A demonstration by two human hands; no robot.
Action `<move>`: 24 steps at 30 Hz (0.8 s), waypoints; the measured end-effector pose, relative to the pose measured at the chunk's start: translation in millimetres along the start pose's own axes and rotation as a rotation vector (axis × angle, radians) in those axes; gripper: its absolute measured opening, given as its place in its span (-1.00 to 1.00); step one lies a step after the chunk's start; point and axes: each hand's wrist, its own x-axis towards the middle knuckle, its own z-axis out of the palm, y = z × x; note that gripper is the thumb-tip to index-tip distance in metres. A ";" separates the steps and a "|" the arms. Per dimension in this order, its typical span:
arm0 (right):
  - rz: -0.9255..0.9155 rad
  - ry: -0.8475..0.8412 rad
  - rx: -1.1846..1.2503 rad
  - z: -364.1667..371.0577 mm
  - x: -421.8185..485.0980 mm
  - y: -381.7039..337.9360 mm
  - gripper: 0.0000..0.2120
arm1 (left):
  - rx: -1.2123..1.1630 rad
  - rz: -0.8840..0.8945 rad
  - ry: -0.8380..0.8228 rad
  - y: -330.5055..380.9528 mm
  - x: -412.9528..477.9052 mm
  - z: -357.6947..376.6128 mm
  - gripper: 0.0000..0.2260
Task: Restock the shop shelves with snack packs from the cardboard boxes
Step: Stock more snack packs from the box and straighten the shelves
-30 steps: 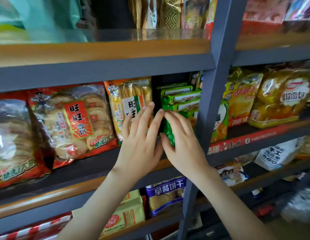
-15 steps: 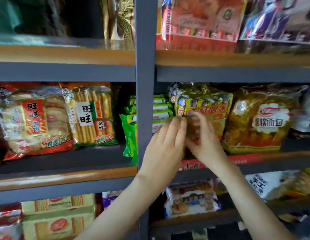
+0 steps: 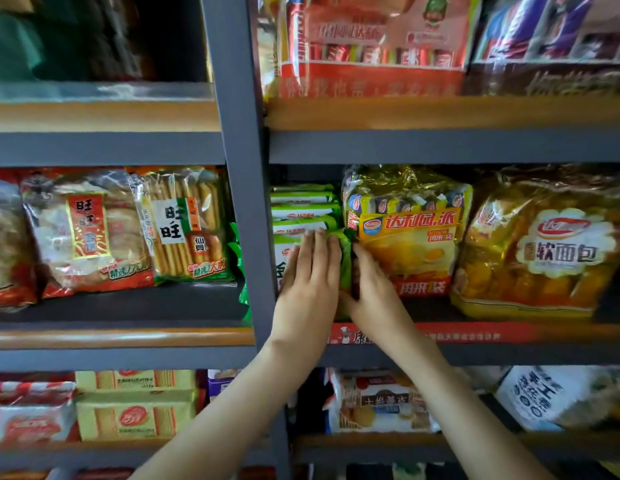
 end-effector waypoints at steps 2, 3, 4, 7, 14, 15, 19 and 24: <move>0.001 -0.024 -0.013 -0.9 -1.5 2.7 -0.26 | -0.012 -0.004 -0.025 0.8 -0.6 -5.3 -0.54; 0.002 -0.033 -0.033 -2.2 -2.4 3.0 -0.26 | -0.036 0.007 -0.037 1.0 -1.3 -10.5 -0.53; -0.005 -0.032 -0.062 -4.3 -2.8 3.8 -0.26 | -0.069 0.040 -0.041 0.3 -2.9 -15.8 -0.51; -0.025 0.003 -0.078 -14.9 0.1 -0.6 -0.35 | -0.184 0.265 -0.004 -9.5 -18.4 -33.9 -0.45; -0.130 -0.001 -0.130 -30.0 20.2 -33.0 -0.44 | -0.426 0.325 0.462 -96.5 -43.9 -58.4 -0.86; -0.132 -0.072 -0.182 -30.0 25.3 -38.3 -0.38 | -0.422 0.272 0.470 -110.3 -39.2 -54.5 -0.86; -0.239 -0.272 -0.600 -24.5 48.9 -53.7 -0.16 | -0.349 0.130 0.276 -151.0 -9.8 -35.2 -0.83; -0.123 -0.445 -0.704 -22.5 68.8 -74.4 -0.03 | -0.160 0.252 -0.149 -161.9 19.9 -20.3 -0.53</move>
